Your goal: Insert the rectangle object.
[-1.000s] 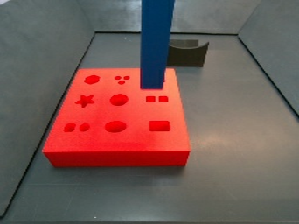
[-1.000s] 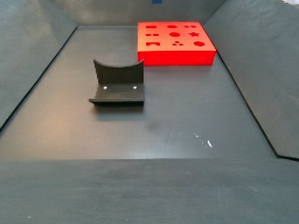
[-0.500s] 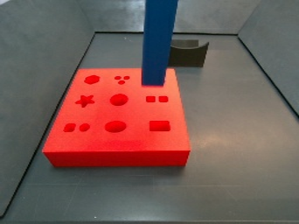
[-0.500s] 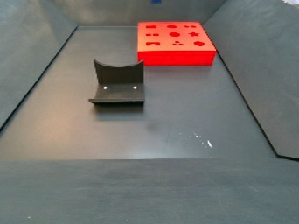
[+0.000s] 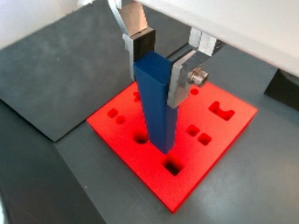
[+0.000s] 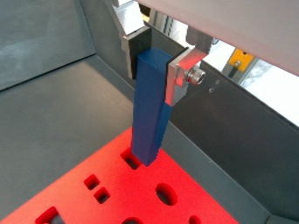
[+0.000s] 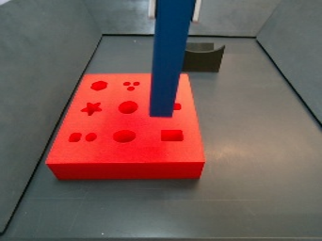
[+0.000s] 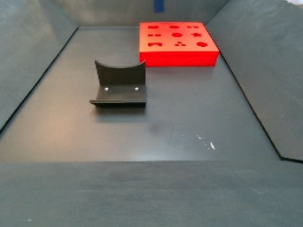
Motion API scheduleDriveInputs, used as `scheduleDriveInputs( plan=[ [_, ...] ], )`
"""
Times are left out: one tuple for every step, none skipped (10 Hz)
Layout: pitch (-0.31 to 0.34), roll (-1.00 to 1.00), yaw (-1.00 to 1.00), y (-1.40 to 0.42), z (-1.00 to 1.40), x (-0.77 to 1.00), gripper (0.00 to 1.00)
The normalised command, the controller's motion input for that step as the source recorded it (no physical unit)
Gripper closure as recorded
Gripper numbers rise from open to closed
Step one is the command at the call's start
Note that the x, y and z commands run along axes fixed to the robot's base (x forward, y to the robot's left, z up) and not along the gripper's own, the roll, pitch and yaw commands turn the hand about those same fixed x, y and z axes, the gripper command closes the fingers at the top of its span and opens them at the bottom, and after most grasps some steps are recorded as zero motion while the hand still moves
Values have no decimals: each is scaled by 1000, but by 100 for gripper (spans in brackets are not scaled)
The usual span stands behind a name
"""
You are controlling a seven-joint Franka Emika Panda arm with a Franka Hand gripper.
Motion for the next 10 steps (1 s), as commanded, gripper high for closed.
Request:
scheduleDriveInputs(
  plan=[
    [-11, -3, 0, 0, -523, 1000, 100],
    [0, -31, 0, 0, -594, 1000, 100],
    [0, -30, 0, 0, -611, 1000, 100],
    [0, 0, 0, 0, -571, 1000, 100],
    [20, 20, 0, 0, -480, 1000, 100],
    [164, 143, 0, -20, -166, 1000, 100],
    [0, 9, 0, 0, -40, 0, 100],
    [17, 79, -111, -77, -126, 206, 100],
    [14, 106, -280, -17, -163, 397, 100],
    [10, 83, -311, 0, -160, 403, 100]
  ],
)
